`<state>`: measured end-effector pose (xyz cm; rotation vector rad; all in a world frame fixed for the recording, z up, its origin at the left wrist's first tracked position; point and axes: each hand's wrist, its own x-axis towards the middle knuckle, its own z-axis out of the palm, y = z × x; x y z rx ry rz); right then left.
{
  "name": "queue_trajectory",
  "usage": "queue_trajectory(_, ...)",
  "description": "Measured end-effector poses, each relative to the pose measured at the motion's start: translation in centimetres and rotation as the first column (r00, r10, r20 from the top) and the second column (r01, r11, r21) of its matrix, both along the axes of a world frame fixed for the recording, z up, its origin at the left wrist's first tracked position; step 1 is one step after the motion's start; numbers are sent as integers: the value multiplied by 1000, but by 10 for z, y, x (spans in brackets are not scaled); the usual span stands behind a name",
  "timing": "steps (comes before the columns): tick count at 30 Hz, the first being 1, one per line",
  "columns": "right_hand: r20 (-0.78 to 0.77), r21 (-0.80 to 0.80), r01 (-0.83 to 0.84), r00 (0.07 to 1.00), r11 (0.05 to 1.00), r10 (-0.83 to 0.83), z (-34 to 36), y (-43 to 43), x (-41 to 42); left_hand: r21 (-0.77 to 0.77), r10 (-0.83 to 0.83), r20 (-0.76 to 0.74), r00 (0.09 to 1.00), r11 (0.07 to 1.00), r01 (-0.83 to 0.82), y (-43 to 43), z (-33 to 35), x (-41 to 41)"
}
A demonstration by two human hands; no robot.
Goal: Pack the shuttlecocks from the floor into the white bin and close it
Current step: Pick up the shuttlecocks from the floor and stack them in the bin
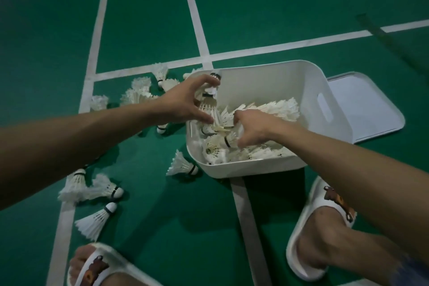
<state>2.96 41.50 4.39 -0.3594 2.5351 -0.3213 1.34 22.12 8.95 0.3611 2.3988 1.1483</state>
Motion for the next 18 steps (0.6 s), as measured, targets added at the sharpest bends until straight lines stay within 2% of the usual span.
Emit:
queue_trajectory(3, -58, 37, -51, 997, 998, 53, -11, -16, 2, -80, -71, -65, 995, 995, 66, 3, -5, -5)
queue_trajectory(7, -87, 85, -108, 989, 991, 116, -27, -27, 3, -107, -73, -87, 994, 992, 64, 1, -11, -6)
queue_trajectory(10, 40, 43, -65, 997, 997, 63, -30, -24, 2, -94, -62, -89, 994, 994, 54, -4, -11, -6)
queue_trajectory(12, 96, 57, -90, 992, 994, 84, -31, -21, 1, -80, -57, -94, 994, 996, 49, -4, -8, -5)
queue_trajectory(18, 5, 30, -46, 999, 998, 46, -32, -29, -3, -62, -56, -47, 997, 997, 53, -1, -2, -4)
